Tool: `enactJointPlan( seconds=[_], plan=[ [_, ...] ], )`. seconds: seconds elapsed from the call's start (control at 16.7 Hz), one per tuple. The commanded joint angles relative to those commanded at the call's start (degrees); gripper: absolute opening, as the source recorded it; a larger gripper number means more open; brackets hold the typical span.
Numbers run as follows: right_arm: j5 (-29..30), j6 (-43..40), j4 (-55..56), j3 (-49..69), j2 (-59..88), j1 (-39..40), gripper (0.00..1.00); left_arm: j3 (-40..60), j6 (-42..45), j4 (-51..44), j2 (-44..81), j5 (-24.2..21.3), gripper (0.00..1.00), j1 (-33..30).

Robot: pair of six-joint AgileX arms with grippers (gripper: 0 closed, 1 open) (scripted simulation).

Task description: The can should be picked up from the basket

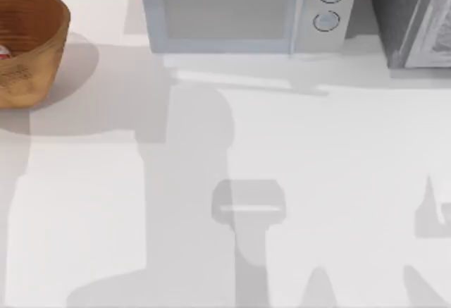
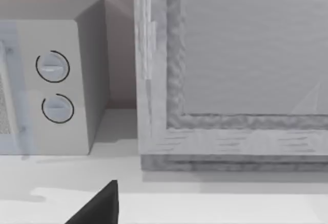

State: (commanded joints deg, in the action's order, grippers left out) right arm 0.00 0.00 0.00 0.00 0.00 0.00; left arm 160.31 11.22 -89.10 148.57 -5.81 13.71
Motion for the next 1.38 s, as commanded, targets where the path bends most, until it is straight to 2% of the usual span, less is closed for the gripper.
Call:
enactJointPlan(
  seconds=[0.36, 0.9, 1.08, 1.38],
  plan=[
    [0.0, 0.0, 0.0, 0.0, 0.0, 0.0, 1.0, 5.6, 0.6, -4.0, 9.0, -2.3, 1.0, -3.0],
    [0.0, 0.0, 0.0, 0.0, 0.0, 0.0, 1.0, 5.9, 0.7, -4.2, 9.9, -2.5, 1.0, -3.0],
    [0.0, 0.0, 0.0, 0.0, 0.0, 0.0, 1.0, 1.8, 0.6, -0.9, 8.8, -2.5, 1.0, -3.3],
    [0.0, 0.0, 0.0, 0.0, 0.0, 0.0, 1.0, -13.9, 0.1, 10.2, 5.1, -2.4, 1.0, -3.9]
  ],
)
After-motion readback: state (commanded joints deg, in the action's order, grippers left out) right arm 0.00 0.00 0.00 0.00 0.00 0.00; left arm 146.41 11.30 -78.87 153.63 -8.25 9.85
